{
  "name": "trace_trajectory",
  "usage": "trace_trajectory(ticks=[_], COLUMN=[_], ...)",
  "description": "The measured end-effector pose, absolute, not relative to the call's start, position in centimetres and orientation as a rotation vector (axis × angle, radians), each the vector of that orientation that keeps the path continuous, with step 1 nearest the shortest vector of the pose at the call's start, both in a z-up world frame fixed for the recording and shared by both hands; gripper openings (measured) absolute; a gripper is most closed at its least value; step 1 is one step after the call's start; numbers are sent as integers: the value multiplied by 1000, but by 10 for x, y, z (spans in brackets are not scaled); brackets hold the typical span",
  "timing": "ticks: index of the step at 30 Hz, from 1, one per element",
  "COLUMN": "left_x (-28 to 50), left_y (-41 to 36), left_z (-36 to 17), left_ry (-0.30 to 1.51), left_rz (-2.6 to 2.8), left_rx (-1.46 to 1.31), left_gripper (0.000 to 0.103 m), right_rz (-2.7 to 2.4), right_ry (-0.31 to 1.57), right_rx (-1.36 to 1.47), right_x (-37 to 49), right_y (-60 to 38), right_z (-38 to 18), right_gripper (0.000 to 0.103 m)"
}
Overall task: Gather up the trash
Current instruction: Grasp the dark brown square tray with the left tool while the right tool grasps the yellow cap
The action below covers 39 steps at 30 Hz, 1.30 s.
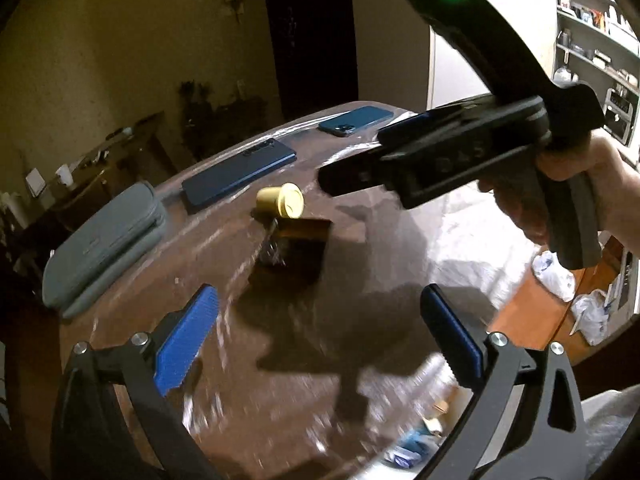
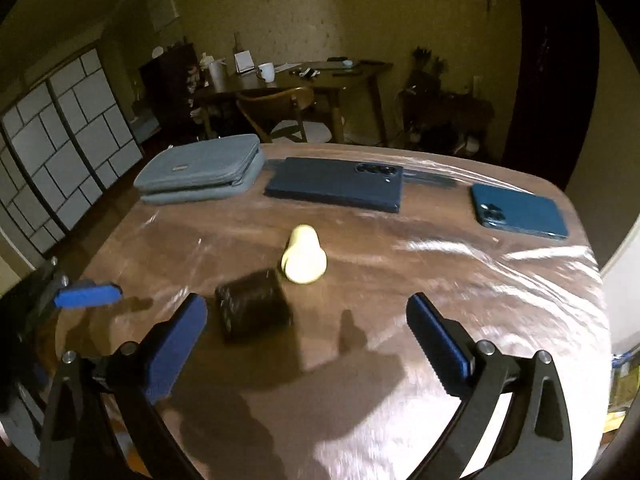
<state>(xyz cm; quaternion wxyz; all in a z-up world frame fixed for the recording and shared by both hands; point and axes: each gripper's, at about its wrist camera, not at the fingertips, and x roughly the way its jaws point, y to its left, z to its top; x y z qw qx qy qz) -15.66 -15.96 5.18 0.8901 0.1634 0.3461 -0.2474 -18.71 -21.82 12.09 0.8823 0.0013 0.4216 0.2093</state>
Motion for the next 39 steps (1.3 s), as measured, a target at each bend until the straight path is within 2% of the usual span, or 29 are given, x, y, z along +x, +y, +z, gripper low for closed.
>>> trace_trajectory(ticks=[6,14,21,25,29,39], left_x=[-124,-98,-90,-87,-84,-85], left_y=[-161,-164,-165,-166,-167,-164], left_z=[42,30,23,20,19,24], left_ry=[750,779,799,810,821,833], left_rz=[-524,-528,-548,-566,-595,-615], left_rx=[299,273,279,281,282,272], left_gripper=[101,100,80,74,60,57], right_rz=[461,461,461,467,475,466], right_ry=[970,1010,1002,996,988,973], right_rx=[21,-18,-49,-56,-56,-20], right_x=[-136,-116,-113,-112,-113,-116], right_y=[-205,-189,-185,-184,-184,-195], right_z=[94,70,63,62,62,70], right_gripper=[98,73,58,49,37,37])
